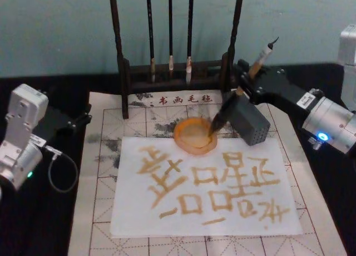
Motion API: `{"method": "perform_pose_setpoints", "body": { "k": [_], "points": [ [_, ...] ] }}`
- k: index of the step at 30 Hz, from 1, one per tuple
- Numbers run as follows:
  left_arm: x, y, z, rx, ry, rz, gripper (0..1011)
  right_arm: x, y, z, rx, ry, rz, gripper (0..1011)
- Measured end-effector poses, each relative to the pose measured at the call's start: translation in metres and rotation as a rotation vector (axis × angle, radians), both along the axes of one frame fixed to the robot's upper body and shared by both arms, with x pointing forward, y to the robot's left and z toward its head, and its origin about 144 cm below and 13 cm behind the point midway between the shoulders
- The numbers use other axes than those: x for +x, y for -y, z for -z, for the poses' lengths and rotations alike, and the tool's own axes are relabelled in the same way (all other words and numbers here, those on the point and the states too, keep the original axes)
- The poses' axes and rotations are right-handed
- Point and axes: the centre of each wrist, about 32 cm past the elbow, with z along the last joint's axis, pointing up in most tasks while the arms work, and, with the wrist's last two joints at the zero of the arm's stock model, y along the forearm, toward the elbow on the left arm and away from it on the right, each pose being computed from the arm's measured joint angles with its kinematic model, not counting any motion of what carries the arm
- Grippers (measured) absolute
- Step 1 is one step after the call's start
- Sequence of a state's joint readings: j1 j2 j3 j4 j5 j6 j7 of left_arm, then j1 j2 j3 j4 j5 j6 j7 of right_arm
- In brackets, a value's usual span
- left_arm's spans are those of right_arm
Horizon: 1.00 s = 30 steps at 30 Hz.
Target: Pick up the brush from the inkstone, write on the paper, then place the brush back to its original position.
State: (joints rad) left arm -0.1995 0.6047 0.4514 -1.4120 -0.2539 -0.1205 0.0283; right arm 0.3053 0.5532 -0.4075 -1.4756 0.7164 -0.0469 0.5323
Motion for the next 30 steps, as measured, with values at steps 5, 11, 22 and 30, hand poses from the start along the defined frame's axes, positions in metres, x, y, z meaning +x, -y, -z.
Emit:
{"method": "perform_pose_setpoints", "body": {
  "k": [5, 11, 22, 30],
  "points": [
    [0.0, 0.0, 0.0, 0.0, 0.0, 0.0, 1001, -0.003, 0.005, -0.005, -0.028, 0.003, -0.031, 181],
    [0.0, 0.0, 0.0, 0.0, 0.0, 0.0, 1001, -0.009, 0.012, -0.013, -0.053, -0.009, -0.071, 181],
    [0.0, 0.0, 0.0, 0.0, 0.0, 0.0, 1001, -0.03, 0.023, -0.023, -0.06, -0.01, -0.13, 181],
    [0.0, 0.0, 0.0, 0.0, 0.0, 0.0, 1001, -0.047, 0.024, -0.022, -0.063, -0.011, -0.185, 181]
  ]
}}
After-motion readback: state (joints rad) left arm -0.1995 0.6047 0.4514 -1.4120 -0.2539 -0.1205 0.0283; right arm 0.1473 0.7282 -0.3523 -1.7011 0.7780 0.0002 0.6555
